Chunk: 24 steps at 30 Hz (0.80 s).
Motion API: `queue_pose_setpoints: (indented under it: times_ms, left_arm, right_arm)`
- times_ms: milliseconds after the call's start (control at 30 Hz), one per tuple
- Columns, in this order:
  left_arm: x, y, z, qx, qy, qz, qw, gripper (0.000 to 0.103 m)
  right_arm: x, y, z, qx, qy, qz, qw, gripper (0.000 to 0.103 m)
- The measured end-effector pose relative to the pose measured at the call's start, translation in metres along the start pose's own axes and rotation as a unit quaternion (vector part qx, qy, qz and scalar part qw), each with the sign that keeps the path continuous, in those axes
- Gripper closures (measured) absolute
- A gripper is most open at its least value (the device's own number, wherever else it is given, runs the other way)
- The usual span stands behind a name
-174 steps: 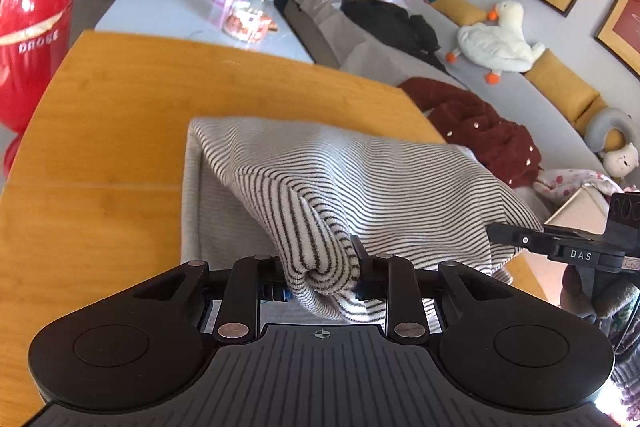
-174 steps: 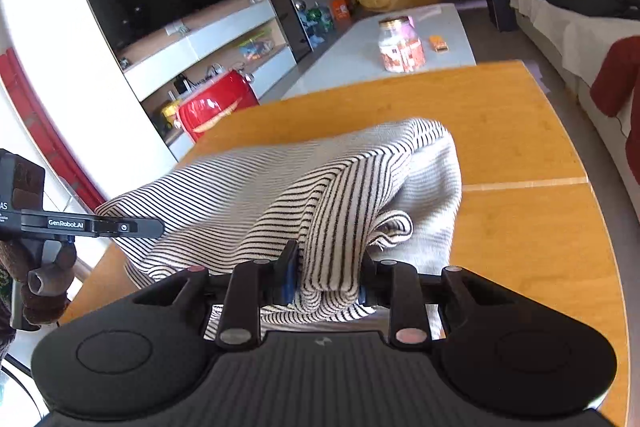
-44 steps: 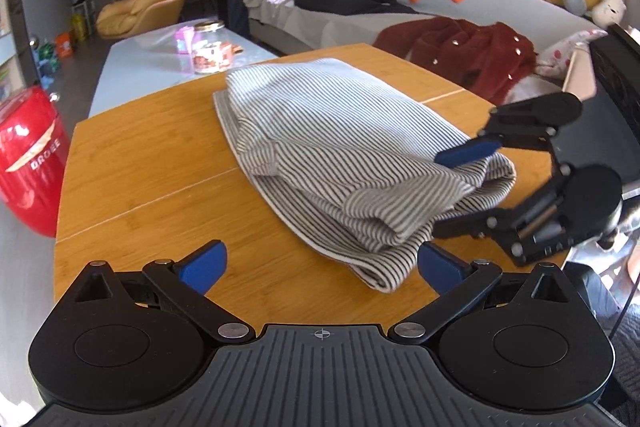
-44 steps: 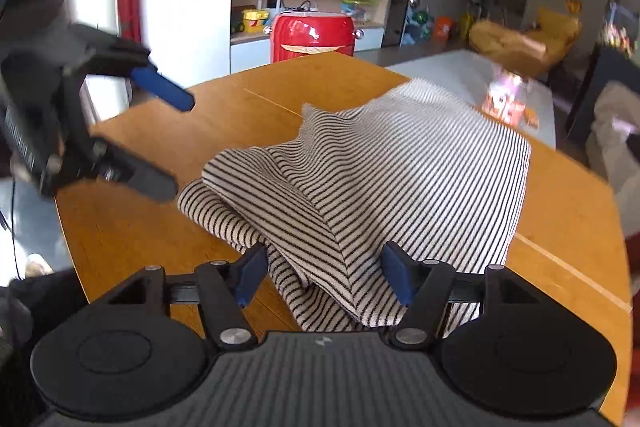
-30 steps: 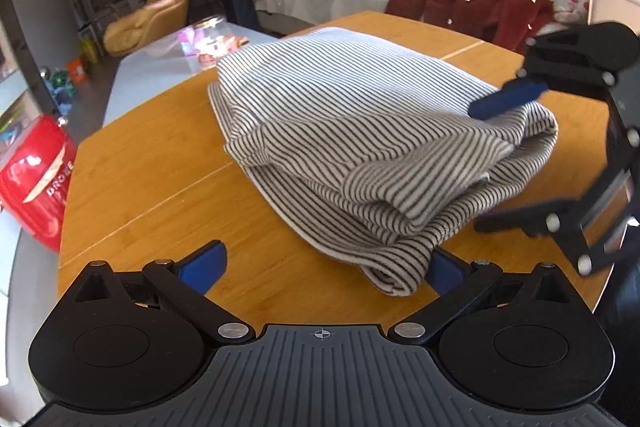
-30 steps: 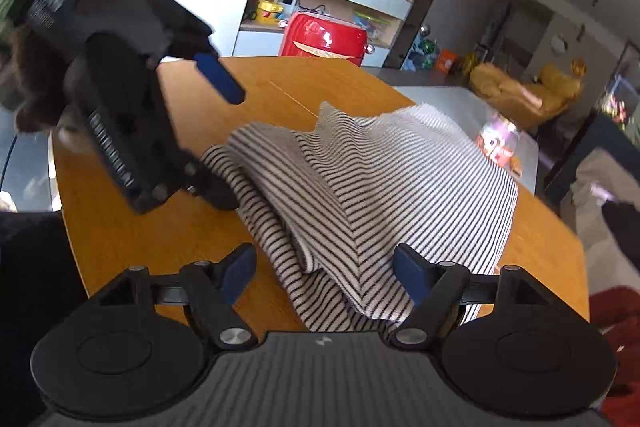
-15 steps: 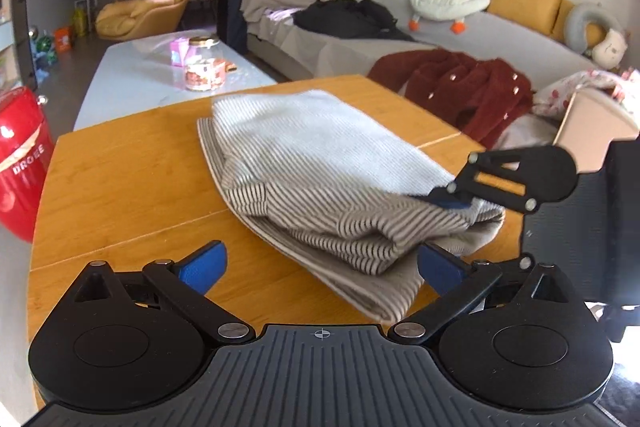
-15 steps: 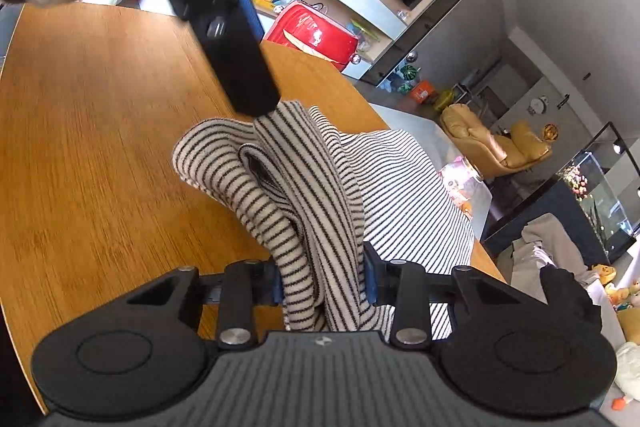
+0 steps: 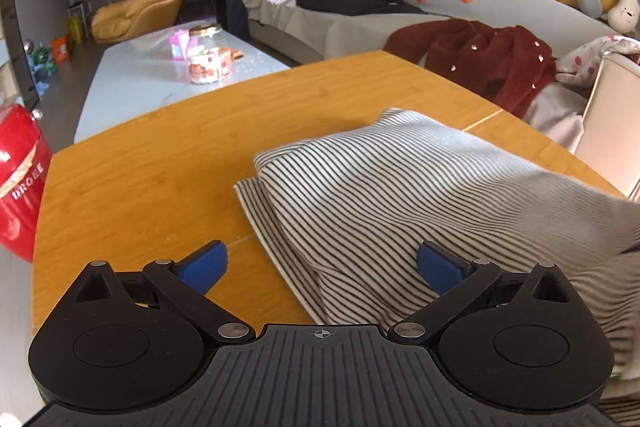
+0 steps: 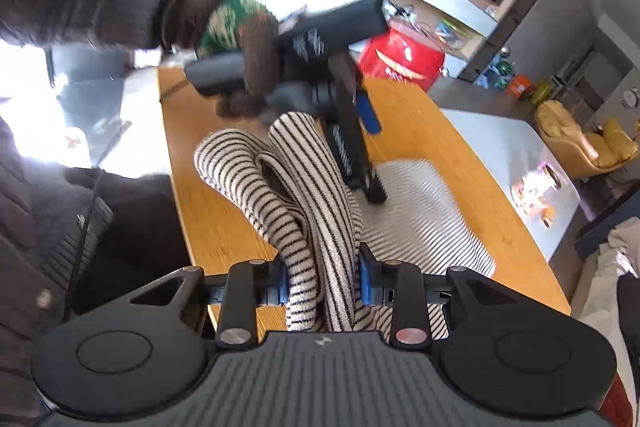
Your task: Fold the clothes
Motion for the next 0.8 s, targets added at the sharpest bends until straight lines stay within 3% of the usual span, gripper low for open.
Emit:
queue_pose_setpoints:
  times_ms: [100, 133, 267, 367, 533, 633, 800]
  left_arm:
    - [0.009, 0.001, -0.006, 0.048, -0.007, -0.023, 0.9985, 0.0]
    - [0.011, 0.002, -0.009, 0.062, -0.012, -0.029, 0.9976, 0.0]
    - [0.019, 0.011, -0.015, 0.062, -0.012, -0.03, 0.9975, 0.001]
    - [0.03, 0.023, -0.01, 0.061, 0.014, -0.044, 0.9971, 0.004]
    - [0.036, 0.039, -0.009, 0.068, 0.019, -0.074, 0.9947, 0.012]
    - [0.033, 0.052, -0.015, 0.058, 0.015, -0.093, 0.9938, 0.011]
    - [0.006, 0.055, -0.048, 0.053, -0.029, -0.078, 0.9951, 0.008]
  right_arm:
    - [-0.038, -0.025, -0.032, -0.034, -0.03, -0.002, 0.999, 0.074]
    - [-0.041, -0.032, -0.025, -0.044, -0.027, -0.002, 0.999, 0.074]
    - [-0.053, -0.063, 0.0, -0.085, -0.017, -0.003, 0.996, 0.075]
    - [-0.05, -0.086, 0.042, -0.102, -0.017, 0.018, 0.995, 0.076]
    - [-0.02, -0.123, 0.096, -0.108, -0.022, 0.086, 0.99, 0.076]
    - [0.015, -0.139, 0.126, -0.083, -0.006, 0.127, 0.988, 0.076]
    - [0.045, -0.155, 0.132, -0.085, -0.029, 0.212, 0.973, 0.071]
Point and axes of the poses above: each gripper's, at about its wrist camera, not at the fingertips, and z roughly the way its jaws point, y to its left, x to its underside, the point moved 5 cm from there along z, roughly the way its jaws point, and after that the axes turned 5 degrees about -y, right-handed, at the moved point
